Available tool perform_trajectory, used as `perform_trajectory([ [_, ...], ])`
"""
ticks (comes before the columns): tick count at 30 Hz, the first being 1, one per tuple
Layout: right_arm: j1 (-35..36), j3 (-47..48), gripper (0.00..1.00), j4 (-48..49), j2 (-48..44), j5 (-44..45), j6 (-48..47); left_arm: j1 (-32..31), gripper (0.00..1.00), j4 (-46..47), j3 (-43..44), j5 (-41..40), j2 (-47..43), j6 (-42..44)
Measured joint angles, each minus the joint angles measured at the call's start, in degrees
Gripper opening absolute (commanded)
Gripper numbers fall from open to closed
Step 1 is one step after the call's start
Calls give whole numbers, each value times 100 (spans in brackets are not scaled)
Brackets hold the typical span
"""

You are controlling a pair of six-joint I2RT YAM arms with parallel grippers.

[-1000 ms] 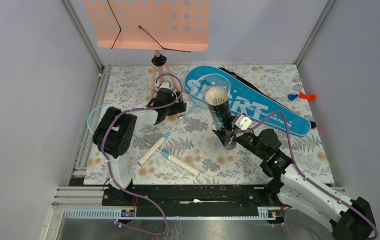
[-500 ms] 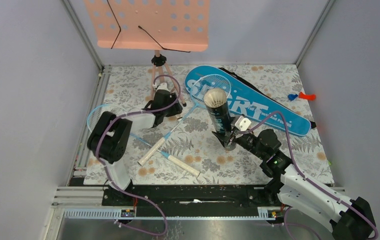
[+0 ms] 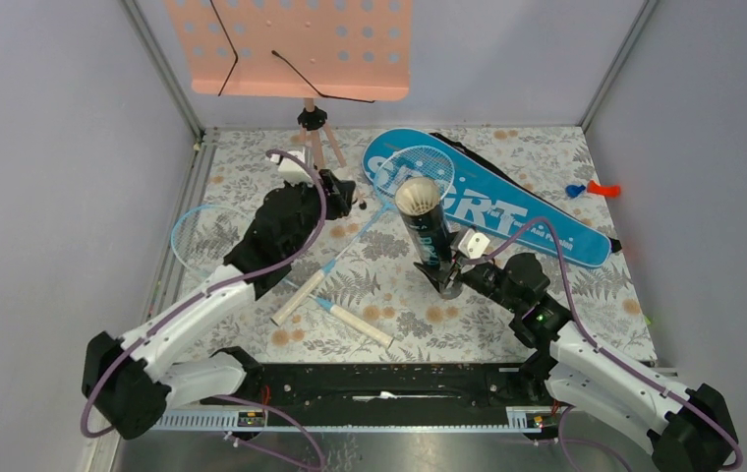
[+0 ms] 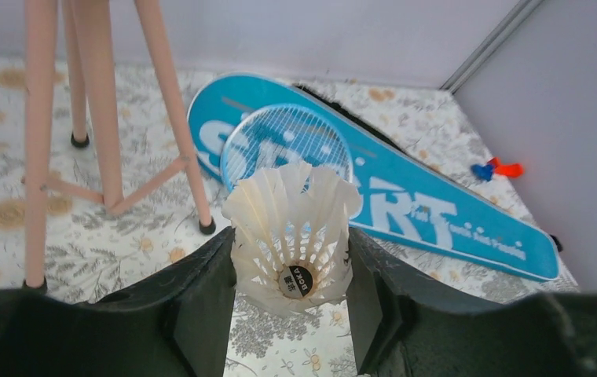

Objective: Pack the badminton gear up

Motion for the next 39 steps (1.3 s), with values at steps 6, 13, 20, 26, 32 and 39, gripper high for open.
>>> perform_trajectory([
  [6,0,0,18,-50,55,-151,-11,-398,48,-623,688,55,-966,468],
  [13,0,63,18,-190,498,-557,-114,-603,49,-787,1727,1355,-1718,540],
  [20,0,87,18,-184,581,-870,-129,-1036,49,-951,1982,2437,-1574,457],
  [26,0,87,18,-144,581,-1169,-105,-1349,47,-1176,1982,2514,-1040,466],
  [32,0,87,18,-92,531,-1250,-68,-1513,62,-1362,1956,2522,-868,474],
  [39,0,87,19,-55,389,-1252,-66,-1633,92,-1517,1902,2557,-992,518],
])
